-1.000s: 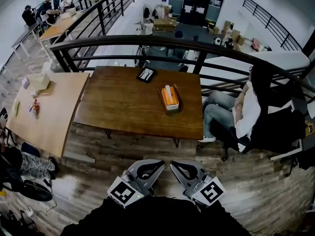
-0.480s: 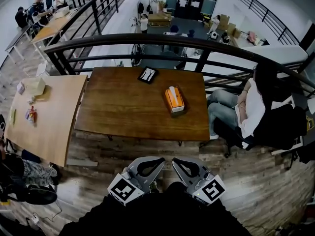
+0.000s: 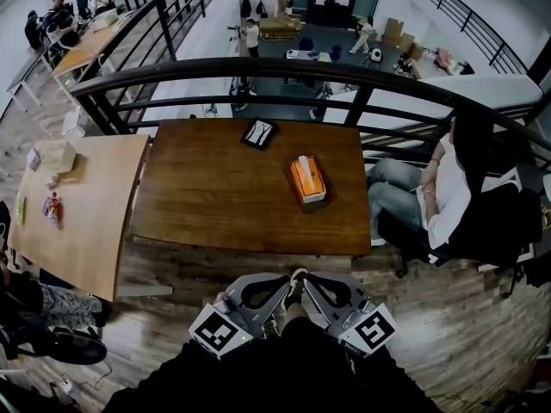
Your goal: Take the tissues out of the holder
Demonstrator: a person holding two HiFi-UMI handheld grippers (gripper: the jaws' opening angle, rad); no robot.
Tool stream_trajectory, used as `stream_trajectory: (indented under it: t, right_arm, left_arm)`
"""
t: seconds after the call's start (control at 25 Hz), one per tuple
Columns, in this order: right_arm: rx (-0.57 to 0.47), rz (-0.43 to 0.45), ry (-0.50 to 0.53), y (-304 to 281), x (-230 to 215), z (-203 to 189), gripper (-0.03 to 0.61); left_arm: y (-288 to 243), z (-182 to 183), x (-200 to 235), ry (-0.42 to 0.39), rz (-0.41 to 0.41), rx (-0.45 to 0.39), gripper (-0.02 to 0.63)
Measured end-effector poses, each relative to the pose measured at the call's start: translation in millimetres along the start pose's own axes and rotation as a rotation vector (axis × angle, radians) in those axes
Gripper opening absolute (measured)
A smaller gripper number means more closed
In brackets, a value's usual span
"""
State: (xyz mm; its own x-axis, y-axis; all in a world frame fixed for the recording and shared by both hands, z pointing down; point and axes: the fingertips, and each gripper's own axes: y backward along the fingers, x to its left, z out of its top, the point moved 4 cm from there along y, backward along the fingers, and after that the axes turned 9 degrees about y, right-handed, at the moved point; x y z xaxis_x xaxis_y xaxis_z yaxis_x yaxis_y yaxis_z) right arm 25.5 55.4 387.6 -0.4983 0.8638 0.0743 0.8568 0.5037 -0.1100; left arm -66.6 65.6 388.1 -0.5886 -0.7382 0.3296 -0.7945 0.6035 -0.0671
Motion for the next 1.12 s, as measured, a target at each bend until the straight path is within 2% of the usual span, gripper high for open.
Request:
stream_trajectory:
  t: [0.12, 0.36, 0.76, 1.12]
  right_arm:
    - [-0.055, 0.01, -0.002, -10.6, -18.2, 3.9, 0.006]
    - [0.003, 0.033, 0.011, -31.1, -71.7, -2.6, 0.006]
    - [0.006, 0.06, 0.01, -62.1, -144.6, -7.1, 0.006]
    - [0.022, 0.086, -0.001, -69.2, -205.3, -23.1, 0.006]
  left_arm:
    - [-12.4, 7.0, 13.4, -0.002, 0.005, -0.013, 0.008]
    - [-49.3, 28.0, 44.6, -0.029, 0.033, -0.027, 0.008]
    - [-104.3, 45.2, 93.3, -0.034, 0.072, -0.025, 0.008]
    - [-158.8, 57.2, 118.7, -0.052, 0.09, -0.015, 0.009]
